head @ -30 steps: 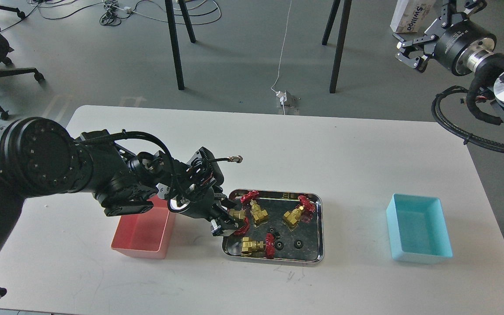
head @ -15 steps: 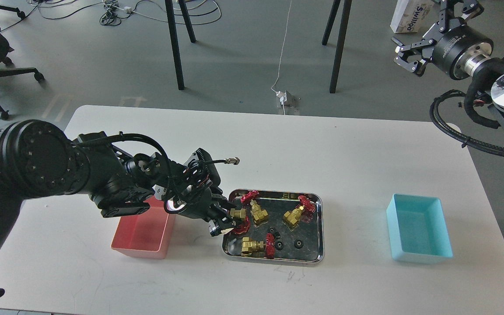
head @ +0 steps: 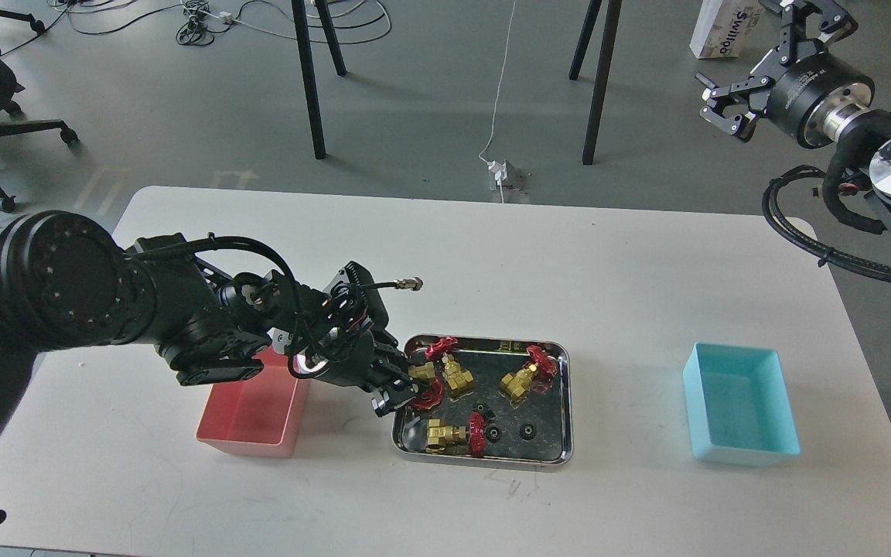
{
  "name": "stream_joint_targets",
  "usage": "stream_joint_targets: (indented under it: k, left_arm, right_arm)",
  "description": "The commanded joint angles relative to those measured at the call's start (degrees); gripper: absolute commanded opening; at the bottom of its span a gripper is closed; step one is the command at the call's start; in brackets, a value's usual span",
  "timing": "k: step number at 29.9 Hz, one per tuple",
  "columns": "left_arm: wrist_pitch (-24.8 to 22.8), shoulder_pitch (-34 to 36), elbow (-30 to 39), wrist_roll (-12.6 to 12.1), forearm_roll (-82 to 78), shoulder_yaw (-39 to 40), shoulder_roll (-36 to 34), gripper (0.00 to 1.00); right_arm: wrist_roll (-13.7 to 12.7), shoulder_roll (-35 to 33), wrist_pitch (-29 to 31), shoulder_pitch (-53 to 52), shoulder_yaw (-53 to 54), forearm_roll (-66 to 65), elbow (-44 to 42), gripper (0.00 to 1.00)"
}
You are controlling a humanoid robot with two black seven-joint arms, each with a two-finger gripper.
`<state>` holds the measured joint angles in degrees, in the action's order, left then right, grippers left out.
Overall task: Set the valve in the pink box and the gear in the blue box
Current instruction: 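Close the left gripper on the valve and lift it, then carry the valve with the left gripper over the pink box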
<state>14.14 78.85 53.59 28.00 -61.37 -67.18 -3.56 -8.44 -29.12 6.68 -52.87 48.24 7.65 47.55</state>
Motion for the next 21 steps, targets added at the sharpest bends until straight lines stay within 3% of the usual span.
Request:
stream_joint_targets:
  k: [1, 6, 15, 21]
  left_arm:
    - [0.5, 0.5, 0.5, 0.0, -0.1, 0.4, -0.7, 0.13]
    - [0.9, 1.0, 0.8, 0.0, -0.2, 1.2, -2.4, 0.13]
    - [1.1, 6.0, 7.7, 0.0, -0.3, 3.4, -8.6, 0.13]
    - [3.9, 9.0, 13.5, 0.0, -2.4, 5.9, -18.7, 0.13]
  right_arm:
    - [0.0, -0.1, 0.0, 0.4, 0.0, 0.0, 0.0, 0.99]
    - [0.0, 0.1, 0.0, 0.5, 0.1, 0.0, 0.0, 0.99]
    - [0.2, 0.3, -0.2, 0.4, 0.8, 0.1, 0.1, 0.99]
    - [1.4, 0.7, -3.3, -0.7, 5.5, 0.1, -0.3, 0.99]
